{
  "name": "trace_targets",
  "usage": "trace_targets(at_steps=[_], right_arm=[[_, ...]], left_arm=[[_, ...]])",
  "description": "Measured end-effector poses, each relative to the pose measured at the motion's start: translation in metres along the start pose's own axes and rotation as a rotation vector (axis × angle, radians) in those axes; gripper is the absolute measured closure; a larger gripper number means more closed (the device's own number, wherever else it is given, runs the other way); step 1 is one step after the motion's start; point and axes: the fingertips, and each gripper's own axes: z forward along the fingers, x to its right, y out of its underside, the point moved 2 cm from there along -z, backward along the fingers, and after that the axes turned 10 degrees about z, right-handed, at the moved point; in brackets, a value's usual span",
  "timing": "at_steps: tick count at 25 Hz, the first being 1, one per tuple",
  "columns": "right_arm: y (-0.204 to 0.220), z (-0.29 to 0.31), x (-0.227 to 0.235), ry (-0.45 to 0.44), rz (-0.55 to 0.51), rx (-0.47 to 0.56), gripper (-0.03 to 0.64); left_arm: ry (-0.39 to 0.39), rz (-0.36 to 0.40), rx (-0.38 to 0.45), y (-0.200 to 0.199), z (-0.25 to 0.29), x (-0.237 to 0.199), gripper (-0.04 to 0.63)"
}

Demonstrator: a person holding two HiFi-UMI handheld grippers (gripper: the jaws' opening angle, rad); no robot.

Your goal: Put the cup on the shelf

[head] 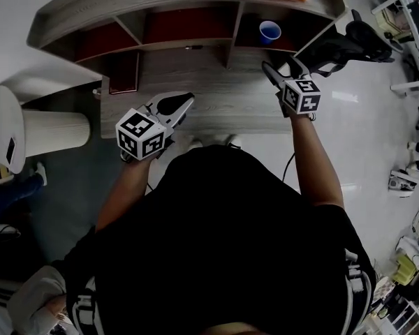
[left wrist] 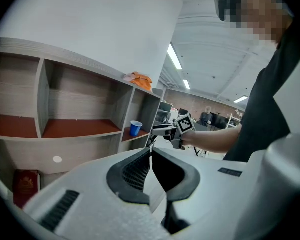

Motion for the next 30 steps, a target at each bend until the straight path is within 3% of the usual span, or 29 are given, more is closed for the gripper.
trace_targets(at_steps=[8, 13, 30], right_arm=[[-0.013, -0.028, -0.028, -0.038, 0.016, 0.058, 0.256], [-0.019, -0.048, -0.044, -0.051, 0.007, 0.102, 0.336], [-0.042, -0.111, -0.086, -0.067, 0.030, 0.257, 0.457]], left_arm=[[0.047, 0.028, 0.012, -0.004, -0.001, 0.011, 0.571], [0.066, 0.038, 0.019, -0.005, -0.002, 0.012, 0.570], [0.140, 0.075, 0.049, -0.017, 0.003, 0.022, 0.571]])
